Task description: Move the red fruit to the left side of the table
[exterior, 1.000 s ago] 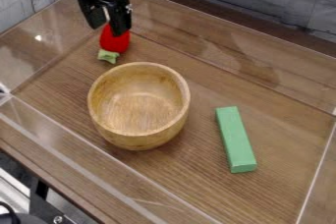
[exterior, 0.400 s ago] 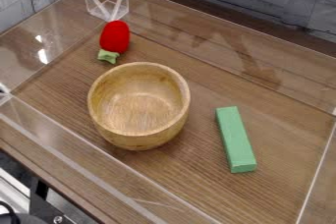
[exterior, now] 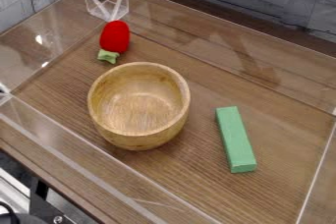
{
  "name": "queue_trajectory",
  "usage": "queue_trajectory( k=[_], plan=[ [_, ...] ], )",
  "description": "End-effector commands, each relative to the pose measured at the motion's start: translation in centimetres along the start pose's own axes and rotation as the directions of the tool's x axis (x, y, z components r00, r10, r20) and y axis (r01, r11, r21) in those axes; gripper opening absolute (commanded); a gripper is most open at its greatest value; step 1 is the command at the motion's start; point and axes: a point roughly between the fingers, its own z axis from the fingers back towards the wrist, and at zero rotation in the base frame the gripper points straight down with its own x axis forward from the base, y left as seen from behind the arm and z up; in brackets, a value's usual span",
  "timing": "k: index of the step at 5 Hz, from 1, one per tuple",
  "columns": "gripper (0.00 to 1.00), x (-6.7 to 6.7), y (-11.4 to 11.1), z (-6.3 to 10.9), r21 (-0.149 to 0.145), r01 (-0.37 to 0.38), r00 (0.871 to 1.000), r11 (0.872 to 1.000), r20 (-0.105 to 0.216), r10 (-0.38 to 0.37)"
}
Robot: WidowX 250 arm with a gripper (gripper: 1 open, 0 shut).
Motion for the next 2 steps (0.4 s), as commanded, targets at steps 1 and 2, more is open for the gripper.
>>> queue_trajectory(
  k=[1,2],
  plan=[
    [0.00,0.17,0.78,0.67,0.031,0.001,1.000,1.000,0.028,-0.002],
    [0.00,0.15,1.18,0.06,0.032,0.002,1.000,0.999,0.019,-0.002]
  ],
)
